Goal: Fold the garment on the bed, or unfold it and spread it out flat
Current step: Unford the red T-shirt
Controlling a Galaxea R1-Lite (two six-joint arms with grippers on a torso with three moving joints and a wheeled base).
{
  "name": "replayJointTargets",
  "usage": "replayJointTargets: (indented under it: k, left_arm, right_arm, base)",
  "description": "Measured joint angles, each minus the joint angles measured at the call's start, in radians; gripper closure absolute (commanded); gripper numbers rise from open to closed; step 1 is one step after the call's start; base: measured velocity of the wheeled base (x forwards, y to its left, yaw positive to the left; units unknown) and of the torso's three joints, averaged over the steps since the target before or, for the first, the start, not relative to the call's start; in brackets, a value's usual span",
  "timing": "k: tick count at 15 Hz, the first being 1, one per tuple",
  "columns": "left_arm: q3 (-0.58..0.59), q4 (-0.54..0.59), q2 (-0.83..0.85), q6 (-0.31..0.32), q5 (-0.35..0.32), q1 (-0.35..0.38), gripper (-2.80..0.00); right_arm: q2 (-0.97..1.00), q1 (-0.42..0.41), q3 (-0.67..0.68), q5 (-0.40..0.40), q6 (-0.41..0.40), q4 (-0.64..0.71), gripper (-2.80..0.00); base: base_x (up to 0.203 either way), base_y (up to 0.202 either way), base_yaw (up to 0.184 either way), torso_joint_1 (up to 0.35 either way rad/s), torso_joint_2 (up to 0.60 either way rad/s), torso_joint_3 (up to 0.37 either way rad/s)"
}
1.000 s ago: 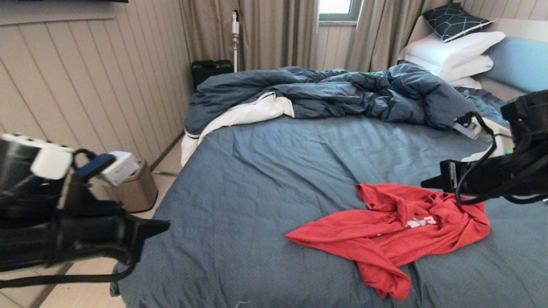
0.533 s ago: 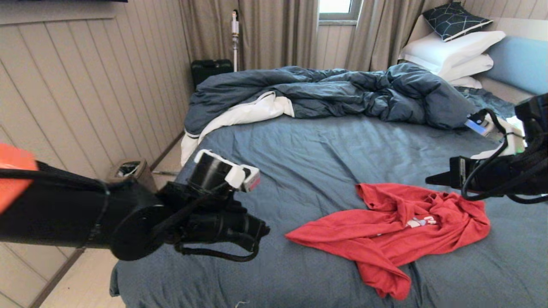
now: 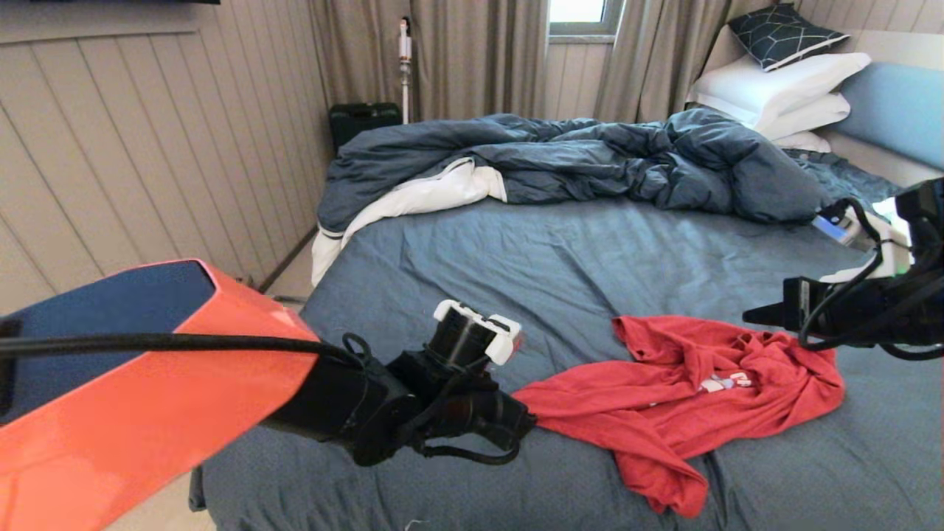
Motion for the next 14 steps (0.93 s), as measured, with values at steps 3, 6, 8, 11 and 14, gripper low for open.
replayJointTargets:
  k: [3, 6, 8, 11, 14]
  left_arm:
    - [-0.069, -0.019, 0.061, -0.004, 0.025, -0.001, -2.80]
    - [-0.137, -0.020, 0.123, -0.013, 0.068, 0.005, -2.80]
    - [-0.152, -0.015, 0.157, -0.012, 0.076, 0.021, -2.80]
    - [-0.173, -0.023, 0.207, -0.009, 0.092, 0.019, -2.80]
    - [-0.187, -0.023, 0.236, -0.014, 0.092, 0.022, -2.80]
  right_arm:
    - [0.005, -0.001, 0.009, 0.001, -0.004, -0.007, 0.00]
    - [0.010, -0.001, 0.011, 0.001, -0.004, -0.007, 0.00]
    - [0.015, 0.000, 0.012, 0.001, -0.004, -0.009, 0.00]
    - [0.022, -0.001, 0.020, 0.001, -0.004, -0.036, 0.00]
    - [0.029, -0.006, 0.025, 0.001, -0.004, -0.044, 0.00]
  base:
    - [0.000, 0.000, 0.000, 0.000, 0.00, 0.000]
    - [0.000, 0.000, 0.000, 0.000, 0.00, 0.000]
    - [0.000, 0.000, 0.000, 0.000, 0.00, 0.000]
    - [0.000, 0.000, 0.000, 0.000, 0.00, 0.000]
    - [0.000, 0.000, 0.000, 0.000, 0.00, 0.000]
